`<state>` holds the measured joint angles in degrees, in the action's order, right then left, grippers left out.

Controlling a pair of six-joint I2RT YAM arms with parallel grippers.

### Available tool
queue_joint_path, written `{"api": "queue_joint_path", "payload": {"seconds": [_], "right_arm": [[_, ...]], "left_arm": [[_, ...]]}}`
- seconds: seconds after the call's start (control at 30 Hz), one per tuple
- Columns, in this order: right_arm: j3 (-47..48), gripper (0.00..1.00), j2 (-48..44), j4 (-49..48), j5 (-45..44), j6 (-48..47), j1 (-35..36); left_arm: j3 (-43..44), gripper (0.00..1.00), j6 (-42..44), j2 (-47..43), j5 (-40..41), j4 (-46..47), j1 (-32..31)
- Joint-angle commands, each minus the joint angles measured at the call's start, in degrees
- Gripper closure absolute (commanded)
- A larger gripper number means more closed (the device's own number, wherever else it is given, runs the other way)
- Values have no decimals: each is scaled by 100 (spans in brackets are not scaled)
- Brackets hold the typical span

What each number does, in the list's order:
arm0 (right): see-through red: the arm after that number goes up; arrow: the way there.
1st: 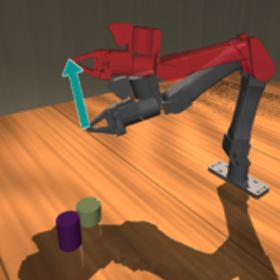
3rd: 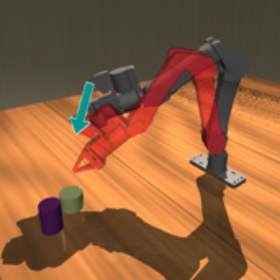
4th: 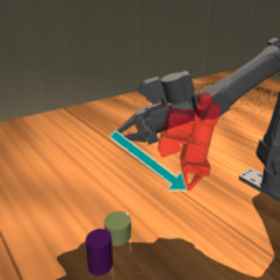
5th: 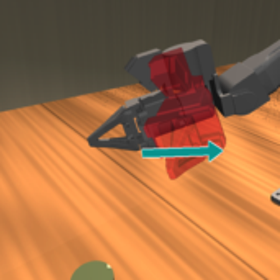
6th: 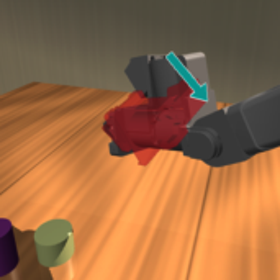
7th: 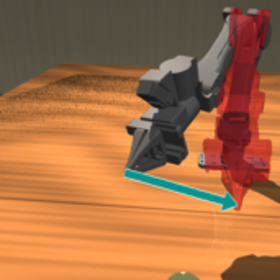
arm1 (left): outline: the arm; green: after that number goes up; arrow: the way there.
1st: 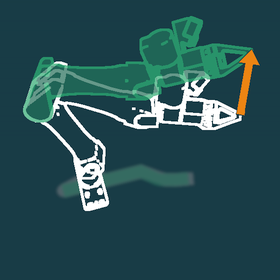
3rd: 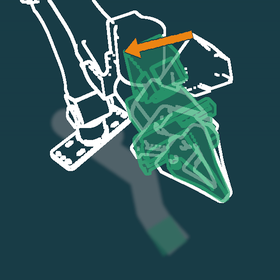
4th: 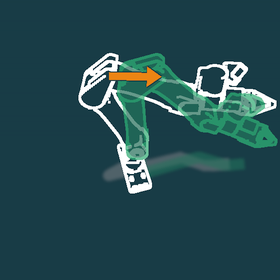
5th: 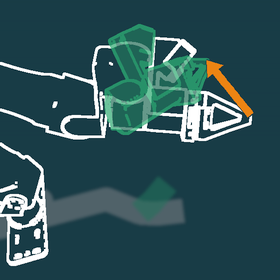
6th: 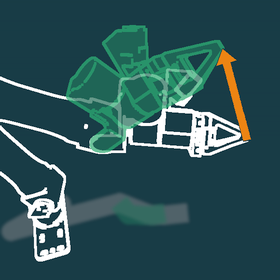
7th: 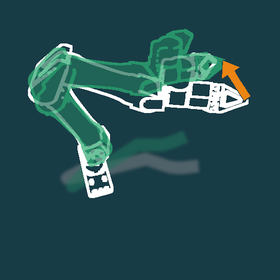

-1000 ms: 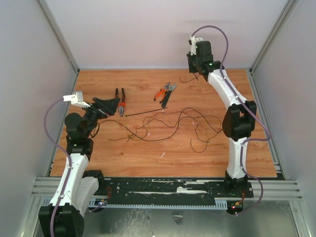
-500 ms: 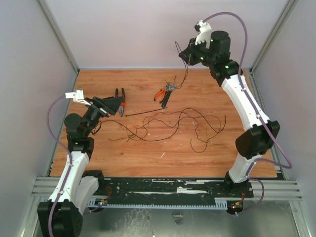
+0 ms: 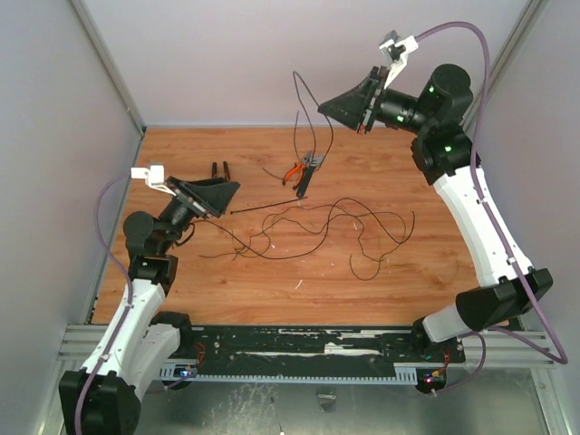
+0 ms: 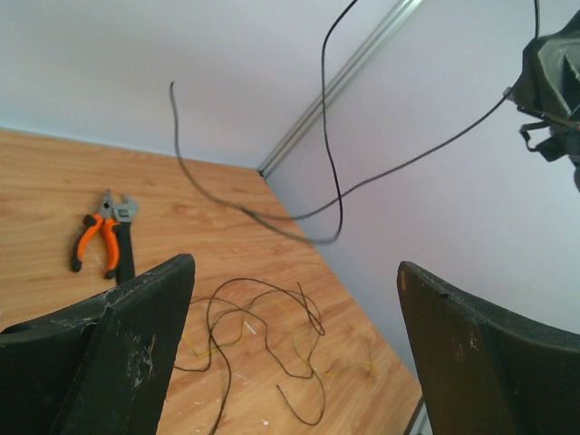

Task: Zip-tie the wires
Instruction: Pick up the cable at the center of the board, then straighten the cable at the center of the board.

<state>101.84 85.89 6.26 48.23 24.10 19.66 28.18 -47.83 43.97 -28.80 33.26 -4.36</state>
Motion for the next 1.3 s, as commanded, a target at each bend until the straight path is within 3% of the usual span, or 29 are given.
{"api": "queue_joint_path", "payload": {"seconds": [0.0, 0.3, 0.6, 0.87, 1.07, 1.27], "right_arm": [[-451, 100, -360, -471, 1076, 560, 108], [-1275, 100, -1144, -560, 1468, 578, 318], [-1914, 100, -1778, -1112, 1443, 884, 514], [-2078, 100, -2105, -1100, 1193, 828, 534], [-2025, 100, -2340, -869, 1011, 688, 532], [-2121, 100, -2462, -960, 989, 810, 538]], "left_arm": [[267, 2, 72, -65, 133, 281, -276], [473, 2, 374, 388, 629, 467, -1441], [738, 3, 815, 1393, 1282, 697, -2689], [1206, 18, 1166, 2379, 1605, 752, -3493], [1235, 35, 1250, 2576, 1795, 906, -3563], [1385, 38, 1105, 2970, 1530, 1205, -3681]]}}
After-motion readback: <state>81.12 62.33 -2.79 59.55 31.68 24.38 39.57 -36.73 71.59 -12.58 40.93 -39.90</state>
